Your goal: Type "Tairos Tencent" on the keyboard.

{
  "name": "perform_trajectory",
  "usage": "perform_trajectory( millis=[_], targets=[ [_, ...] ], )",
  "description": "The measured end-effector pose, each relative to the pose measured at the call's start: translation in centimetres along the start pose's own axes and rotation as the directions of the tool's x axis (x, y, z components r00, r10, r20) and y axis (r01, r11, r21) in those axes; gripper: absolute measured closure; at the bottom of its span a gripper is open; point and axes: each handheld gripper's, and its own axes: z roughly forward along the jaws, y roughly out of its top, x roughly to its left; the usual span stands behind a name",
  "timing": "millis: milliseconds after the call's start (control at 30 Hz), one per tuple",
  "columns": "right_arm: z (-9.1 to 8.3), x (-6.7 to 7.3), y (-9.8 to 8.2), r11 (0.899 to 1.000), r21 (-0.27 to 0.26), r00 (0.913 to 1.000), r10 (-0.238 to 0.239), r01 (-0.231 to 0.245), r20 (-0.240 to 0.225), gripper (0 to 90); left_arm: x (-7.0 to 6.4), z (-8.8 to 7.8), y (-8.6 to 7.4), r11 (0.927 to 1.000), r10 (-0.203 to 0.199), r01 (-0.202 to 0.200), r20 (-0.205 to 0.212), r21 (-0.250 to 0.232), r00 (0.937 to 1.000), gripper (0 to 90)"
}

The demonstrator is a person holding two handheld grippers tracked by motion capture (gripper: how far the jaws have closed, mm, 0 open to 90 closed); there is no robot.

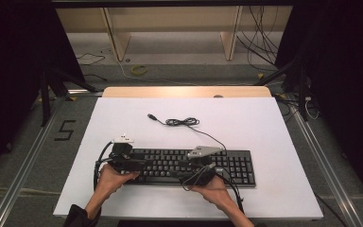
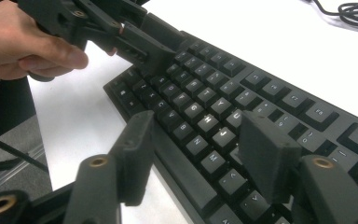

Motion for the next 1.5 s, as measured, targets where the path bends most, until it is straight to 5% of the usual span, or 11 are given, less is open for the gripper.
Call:
perform_trajectory(
  millis=[1000, 1500],
  targets=[
    [2.2, -0.3, 0.5, 0.998, 0.063, 0.9995, -0.028, 0.027, 0.013, 83.9, -0.7, -1.4, -0.8, 0.9983, -0.012, 0.013, 0.011, -0.056, 0.9999, 33.6],
    [3.1, -0.2, 0.3, 0.994, 0.100, 0.9989, -0.044, 0.043, 0.015, 88.2, -0.8, -1.7, -1.0, 0.9974, -0.008, 0.009, 0.015, -0.072, 0.9998, 33.2]
  ],
)
